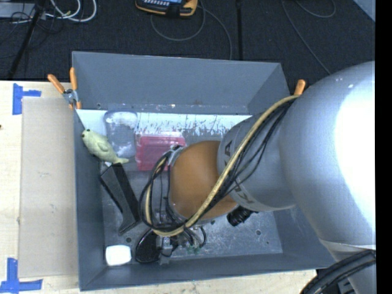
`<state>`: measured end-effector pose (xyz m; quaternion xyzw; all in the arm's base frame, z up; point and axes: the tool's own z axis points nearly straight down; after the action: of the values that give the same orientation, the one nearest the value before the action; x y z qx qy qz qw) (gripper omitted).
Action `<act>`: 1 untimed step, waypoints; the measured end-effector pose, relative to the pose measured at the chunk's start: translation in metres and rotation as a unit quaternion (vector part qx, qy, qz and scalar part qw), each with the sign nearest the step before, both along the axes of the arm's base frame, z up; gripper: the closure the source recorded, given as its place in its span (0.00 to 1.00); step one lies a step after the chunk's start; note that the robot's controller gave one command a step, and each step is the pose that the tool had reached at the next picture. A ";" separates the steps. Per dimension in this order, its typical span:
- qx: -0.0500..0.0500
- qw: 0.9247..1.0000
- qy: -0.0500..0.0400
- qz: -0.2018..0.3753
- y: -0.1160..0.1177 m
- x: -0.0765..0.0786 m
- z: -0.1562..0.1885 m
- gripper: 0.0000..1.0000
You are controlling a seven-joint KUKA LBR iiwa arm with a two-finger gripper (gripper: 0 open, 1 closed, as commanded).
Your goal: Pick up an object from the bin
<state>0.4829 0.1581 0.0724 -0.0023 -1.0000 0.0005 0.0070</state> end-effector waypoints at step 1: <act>0.000 1.000 0.000 -0.001 0.000 0.000 0.000 1.00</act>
Offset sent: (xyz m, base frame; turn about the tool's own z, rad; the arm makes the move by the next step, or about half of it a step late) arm 0.0000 0.0000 0.0000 0.0000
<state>0.4829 0.1581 0.0724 -0.0034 -1.0000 0.0004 0.0070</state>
